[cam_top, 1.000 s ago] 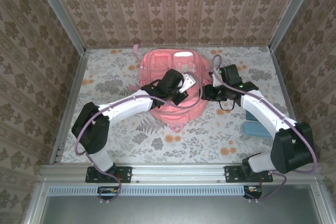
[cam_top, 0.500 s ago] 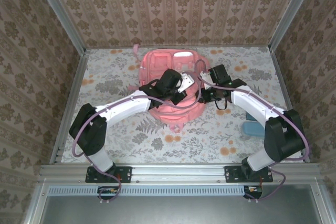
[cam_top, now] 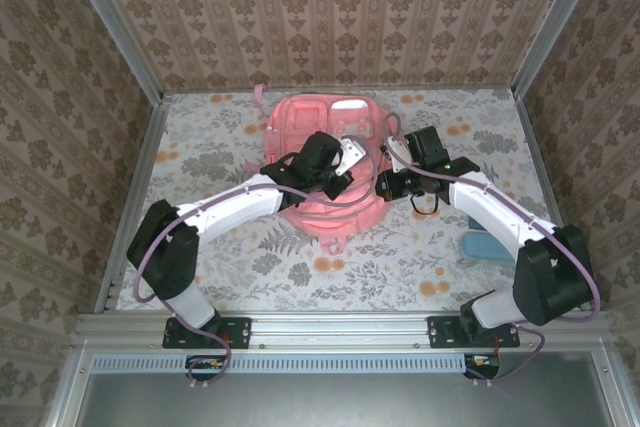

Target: Pack the student bag

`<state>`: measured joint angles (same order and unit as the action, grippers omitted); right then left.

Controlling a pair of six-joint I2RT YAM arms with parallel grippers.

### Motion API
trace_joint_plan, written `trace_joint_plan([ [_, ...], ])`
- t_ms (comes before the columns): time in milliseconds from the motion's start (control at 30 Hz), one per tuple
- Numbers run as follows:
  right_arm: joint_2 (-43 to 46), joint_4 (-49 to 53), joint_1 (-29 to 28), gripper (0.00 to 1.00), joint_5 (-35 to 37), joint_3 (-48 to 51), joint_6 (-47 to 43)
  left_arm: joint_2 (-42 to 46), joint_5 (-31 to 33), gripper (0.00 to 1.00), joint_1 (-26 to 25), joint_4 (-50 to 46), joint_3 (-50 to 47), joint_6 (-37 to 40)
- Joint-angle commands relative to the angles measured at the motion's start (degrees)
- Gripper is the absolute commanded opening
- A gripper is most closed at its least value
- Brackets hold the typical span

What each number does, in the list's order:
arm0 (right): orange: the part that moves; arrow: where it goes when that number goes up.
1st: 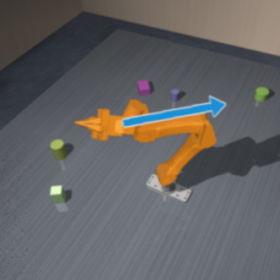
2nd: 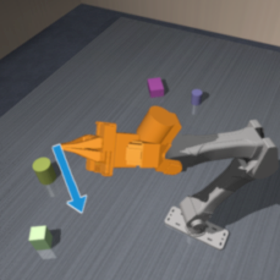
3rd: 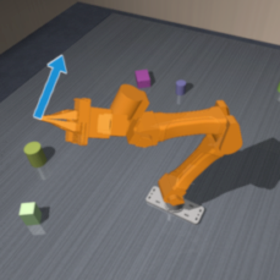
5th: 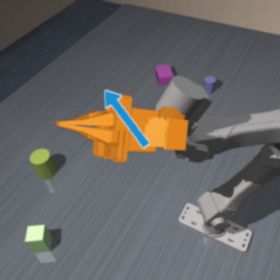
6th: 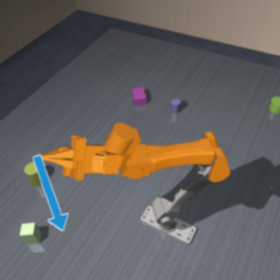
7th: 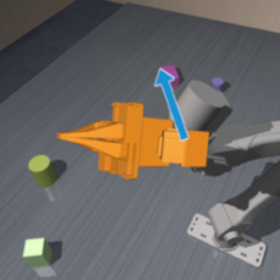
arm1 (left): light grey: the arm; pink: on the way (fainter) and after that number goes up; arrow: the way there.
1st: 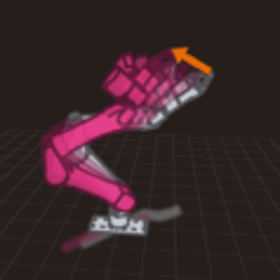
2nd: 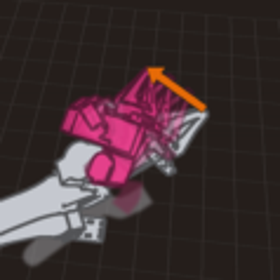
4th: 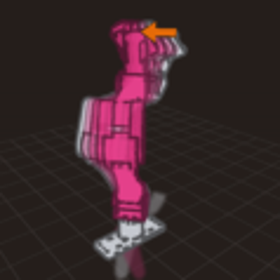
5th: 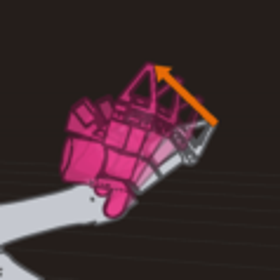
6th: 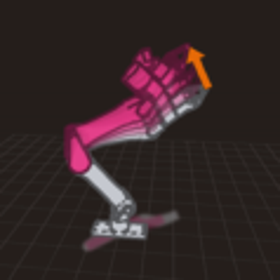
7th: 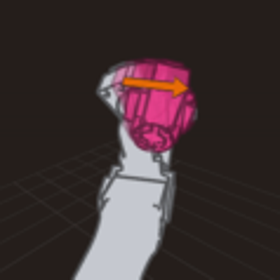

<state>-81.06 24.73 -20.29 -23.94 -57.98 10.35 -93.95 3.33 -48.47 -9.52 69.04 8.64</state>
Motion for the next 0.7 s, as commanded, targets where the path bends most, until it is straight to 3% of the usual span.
trace_joint_plan([
  [0, 3.5, -2.1, -0.6, 0.00, -10.5, 3.5, 6.4, 3.3, 0.9, 0.00, 1.7, 5.4, -1.1, -5.0],
  [167, 4.4, -8.7, -3.9, 0.00, -15.5, 6.6, 11.4, 3.6, -0.3, 0.00, 2.4, 7.4, -2.2, -7.2],
  [400, 1.8, -12.4, -7.4, 0.00, -14.7, 7.2, 16.7, 3.2, -1.7, 0.00, 2.7, 9.1, -2.9, -8.5],
  [500, 4.1, -13.1, -4.7, 0.10, -11.1, 8.5, 20.4, 3.8, -2.1, 0.00, 3.0, 9.1, -3.6, -8.5],
  [667, 10.6, -19.2, 4.0, 0.41, -10.7, 12.9, 28.1, 5.3, -4.4, 0.00, 3.6, 9.2, -5.2, -8.2],
])
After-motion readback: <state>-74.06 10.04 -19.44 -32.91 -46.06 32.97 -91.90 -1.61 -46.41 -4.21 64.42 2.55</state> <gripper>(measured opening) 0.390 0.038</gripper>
